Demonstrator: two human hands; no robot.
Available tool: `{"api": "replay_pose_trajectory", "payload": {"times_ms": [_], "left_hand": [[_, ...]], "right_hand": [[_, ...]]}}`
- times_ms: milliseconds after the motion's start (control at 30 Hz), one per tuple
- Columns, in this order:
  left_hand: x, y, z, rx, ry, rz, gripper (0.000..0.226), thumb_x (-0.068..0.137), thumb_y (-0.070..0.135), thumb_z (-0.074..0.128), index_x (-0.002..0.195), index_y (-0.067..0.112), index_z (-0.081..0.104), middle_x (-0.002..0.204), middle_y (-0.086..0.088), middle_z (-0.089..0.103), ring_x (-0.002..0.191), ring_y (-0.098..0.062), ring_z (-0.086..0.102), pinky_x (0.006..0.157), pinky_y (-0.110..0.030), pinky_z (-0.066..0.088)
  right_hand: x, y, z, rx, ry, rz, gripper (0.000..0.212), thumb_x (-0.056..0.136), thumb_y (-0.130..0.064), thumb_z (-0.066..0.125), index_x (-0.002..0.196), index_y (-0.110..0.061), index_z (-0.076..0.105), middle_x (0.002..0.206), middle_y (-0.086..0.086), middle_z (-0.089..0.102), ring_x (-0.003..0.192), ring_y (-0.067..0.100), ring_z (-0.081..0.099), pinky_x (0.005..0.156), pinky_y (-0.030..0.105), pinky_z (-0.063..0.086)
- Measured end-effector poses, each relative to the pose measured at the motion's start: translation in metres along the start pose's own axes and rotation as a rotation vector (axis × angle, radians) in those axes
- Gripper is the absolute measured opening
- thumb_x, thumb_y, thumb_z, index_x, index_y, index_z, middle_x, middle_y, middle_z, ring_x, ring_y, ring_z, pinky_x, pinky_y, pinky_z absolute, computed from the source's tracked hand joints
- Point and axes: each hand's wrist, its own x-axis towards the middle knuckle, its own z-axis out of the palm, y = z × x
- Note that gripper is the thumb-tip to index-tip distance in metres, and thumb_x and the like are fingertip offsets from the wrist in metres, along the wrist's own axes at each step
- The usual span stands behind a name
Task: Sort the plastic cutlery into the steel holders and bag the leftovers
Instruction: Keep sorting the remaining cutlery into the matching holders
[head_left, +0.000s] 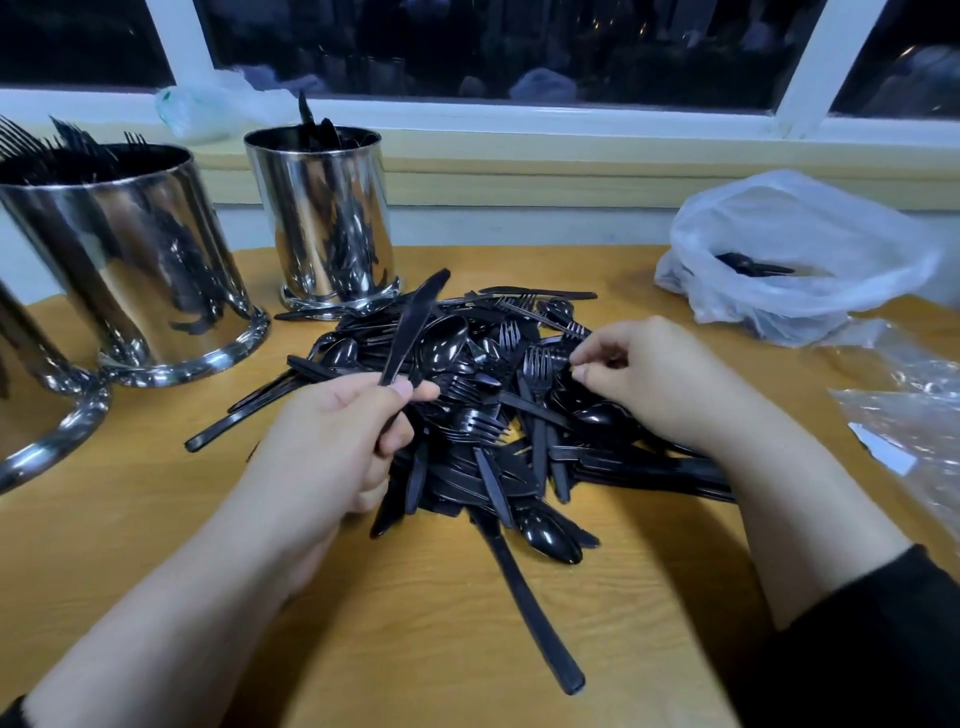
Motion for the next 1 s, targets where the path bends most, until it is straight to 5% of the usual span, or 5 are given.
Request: {"api": "replay_pose_trajectory", "payload": {"times_ms": [100,333,633,833,1000], "left_hand": [[0.003,-0.002,0.005,0.059,0.015,0.016,0.035,0.098,0.021,0.059,0.113,-0.010,0.063,0.059,0.001,0.041,0.036,-0.002,0.030,0.038,-0.016,0.026],[0.004,-0.003,0.002,0.094,-0.044,0.006,0.036,0.096,0.029,0.059,0.110,-0.003,0.066,0.060,0.003,0.045,0.039,-0.003,0.032,0.040,-0.017,0.028],[-0.002,-0.001,0.002,0.142,-0.070,0.030,0.036,0.098,0.030,0.058,0.111,-0.001,0.069,0.056,0.010,0.048,0.036,-0.001,0.037,0.040,-0.013,0.029],[-0.003,-0.003,0.001,0.139,-0.074,0.025,0.031,0.102,0.023,0.056,0.112,-0.003,0.069,0.056,0.009,0.047,0.035,-0.002,0.037,0.039,-0.012,0.029],[-0.005,-0.003,0.001,0.086,-0.085,-0.002,0.027,0.106,0.026,0.053,0.108,0.012,0.075,0.062,0.002,0.044,0.041,-0.007,0.026,0.041,-0.021,0.021]], "right_hand": [[0.000,0.002,0.004,-0.079,-0.127,0.009,0.017,0.092,-0.034,0.070,0.109,-0.032,0.072,0.092,-0.017,0.063,0.083,0.002,0.059,0.067,0.021,0.045],[-0.001,-0.001,0.008,-0.106,-0.179,-0.003,0.012,0.089,-0.038,0.075,0.099,-0.034,0.069,0.099,-0.014,0.059,0.074,0.001,0.051,0.057,0.020,0.033],[-0.010,-0.011,-0.004,0.001,-0.172,-0.046,0.013,0.087,-0.046,0.074,0.084,-0.033,0.071,0.077,-0.018,0.065,0.062,0.001,0.055,0.055,0.017,0.037],[-0.031,-0.038,-0.015,-0.055,-0.477,-0.143,0.029,0.073,-0.058,0.080,0.080,-0.032,0.070,0.082,-0.003,0.065,0.064,0.005,0.053,0.063,0.030,0.045],[-0.050,-0.051,-0.010,-0.304,-0.610,-0.101,0.042,0.069,-0.070,0.076,0.092,-0.038,0.062,0.093,-0.016,0.055,0.078,0.003,0.054,0.065,0.028,0.043]]}}
